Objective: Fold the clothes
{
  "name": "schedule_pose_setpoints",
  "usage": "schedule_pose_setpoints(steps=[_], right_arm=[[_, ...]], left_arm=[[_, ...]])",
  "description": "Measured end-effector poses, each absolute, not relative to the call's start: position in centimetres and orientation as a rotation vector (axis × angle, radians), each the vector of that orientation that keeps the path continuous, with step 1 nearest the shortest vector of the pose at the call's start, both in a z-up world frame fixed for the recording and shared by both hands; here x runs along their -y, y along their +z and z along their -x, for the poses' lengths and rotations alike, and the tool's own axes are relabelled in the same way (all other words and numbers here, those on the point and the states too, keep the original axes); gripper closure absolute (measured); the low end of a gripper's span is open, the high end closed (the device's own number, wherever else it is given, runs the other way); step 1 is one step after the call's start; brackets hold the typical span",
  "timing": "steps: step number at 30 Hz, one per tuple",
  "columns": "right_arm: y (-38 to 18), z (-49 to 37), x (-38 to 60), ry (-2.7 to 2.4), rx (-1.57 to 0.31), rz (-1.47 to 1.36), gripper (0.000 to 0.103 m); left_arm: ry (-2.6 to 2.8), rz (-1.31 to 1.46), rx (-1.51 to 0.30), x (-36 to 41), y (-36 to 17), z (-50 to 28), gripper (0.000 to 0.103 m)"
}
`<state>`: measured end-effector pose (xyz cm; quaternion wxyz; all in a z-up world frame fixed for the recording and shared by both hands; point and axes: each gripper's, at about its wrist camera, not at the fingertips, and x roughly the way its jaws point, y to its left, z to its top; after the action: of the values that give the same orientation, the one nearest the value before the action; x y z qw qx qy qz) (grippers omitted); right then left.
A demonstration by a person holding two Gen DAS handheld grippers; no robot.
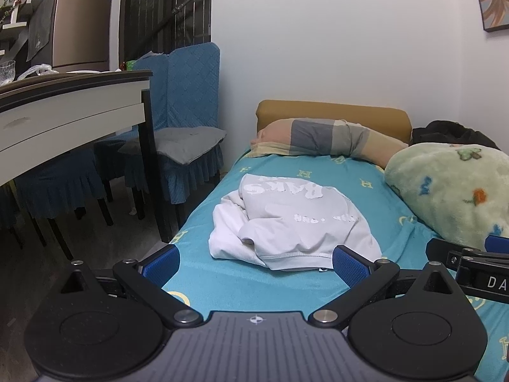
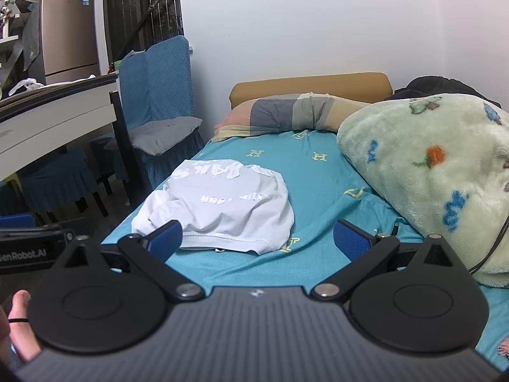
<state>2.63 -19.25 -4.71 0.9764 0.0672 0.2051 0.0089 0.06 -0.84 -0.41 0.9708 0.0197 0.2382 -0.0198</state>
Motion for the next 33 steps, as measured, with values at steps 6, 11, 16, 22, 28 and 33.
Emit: schedule_pose_setpoints(steps=[6, 11, 16, 22, 28, 33], right_arm=[[-4.5, -2.4, 19.3, -0.007, -0.382, -0.120, 0.000], [-4.2, -2.4, 19.5, -0.009, -0.326, -0.112, 0.000], [-5.0, -5.1, 19.5, -0.007, -0.325, -0.054, 0.000], [-9.2, -12.0, 19.5, 0.031, -0.494, -0.008, 0.000], [-14.0, -16.6, 18.8, 0.031, -0.618, 0.043, 0.000], [-16.9, -19.3, 17.3, 0.046, -0.683, 0.105, 0.000]], left_arm=[[-0.098, -0.030, -0.483, 0.7, -0.4, -0.3, 0.000], [-0.142, -0.143, -0.440, 1.1, 0.2, -1.4, 0.000], [-0.215, -0.367, -0.484, 1.9, 0.0, -5.7, 0.000], [-0.255, -0.551, -0.615, 2.6, -5.9, -12.5, 0.000], [-0.362, -0.625, -0.627, 3.0, -12.2, -16.0, 0.000], [-0.419, -0.688, -0.551, 3.5, -14.6, -16.8, 0.000]])
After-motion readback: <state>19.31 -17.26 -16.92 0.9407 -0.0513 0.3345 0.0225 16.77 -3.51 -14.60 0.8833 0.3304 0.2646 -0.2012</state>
